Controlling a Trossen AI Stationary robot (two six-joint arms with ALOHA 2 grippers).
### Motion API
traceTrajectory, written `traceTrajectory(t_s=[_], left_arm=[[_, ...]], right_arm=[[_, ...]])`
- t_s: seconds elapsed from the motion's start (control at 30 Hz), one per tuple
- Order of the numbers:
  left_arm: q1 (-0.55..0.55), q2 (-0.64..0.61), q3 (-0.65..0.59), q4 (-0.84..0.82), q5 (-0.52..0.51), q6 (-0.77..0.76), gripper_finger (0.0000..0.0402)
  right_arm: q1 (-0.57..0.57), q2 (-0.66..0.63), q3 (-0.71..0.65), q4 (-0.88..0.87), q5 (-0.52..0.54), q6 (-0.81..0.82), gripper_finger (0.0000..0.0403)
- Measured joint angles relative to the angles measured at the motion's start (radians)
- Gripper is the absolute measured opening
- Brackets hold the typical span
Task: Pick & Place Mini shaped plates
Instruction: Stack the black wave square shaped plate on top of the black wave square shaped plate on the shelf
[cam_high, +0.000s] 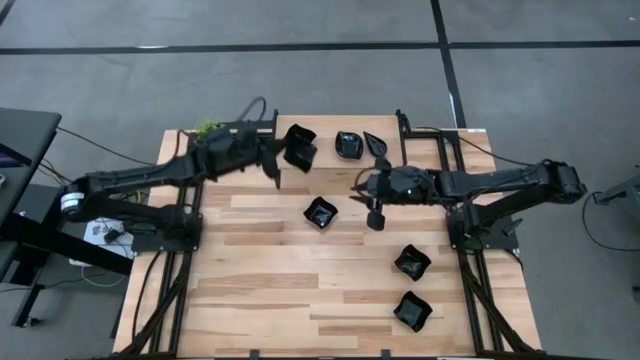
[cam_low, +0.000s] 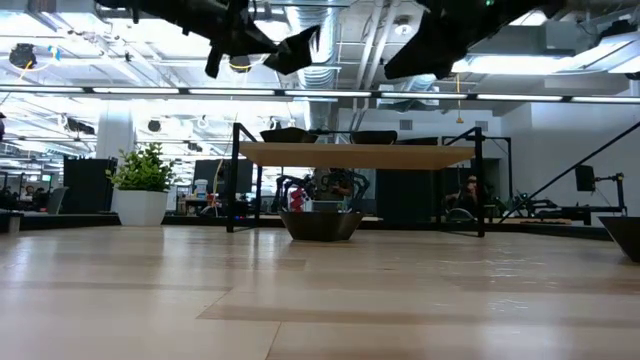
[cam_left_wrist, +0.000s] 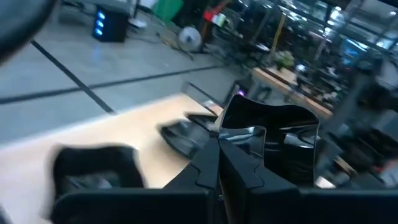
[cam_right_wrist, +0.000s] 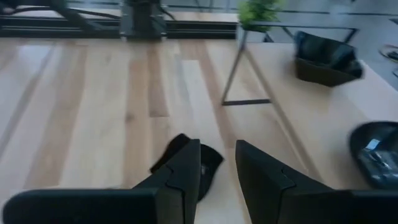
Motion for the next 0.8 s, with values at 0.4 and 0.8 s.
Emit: traceTrajectory(t_s=[0.4,0.8], left_arm=[[0.343,0.078,0.007,0.004,0.255,0.004,0.0006],[0.362,0.227,0.143,-0.093,0.306,0.016,0.0006]], right_arm=[[-0.109,0.001,0.0,0.0,0.0,0.003,0.0098],[-0.131,0.002,0.001,-0.014,-0.001,0.049,0.0098]])
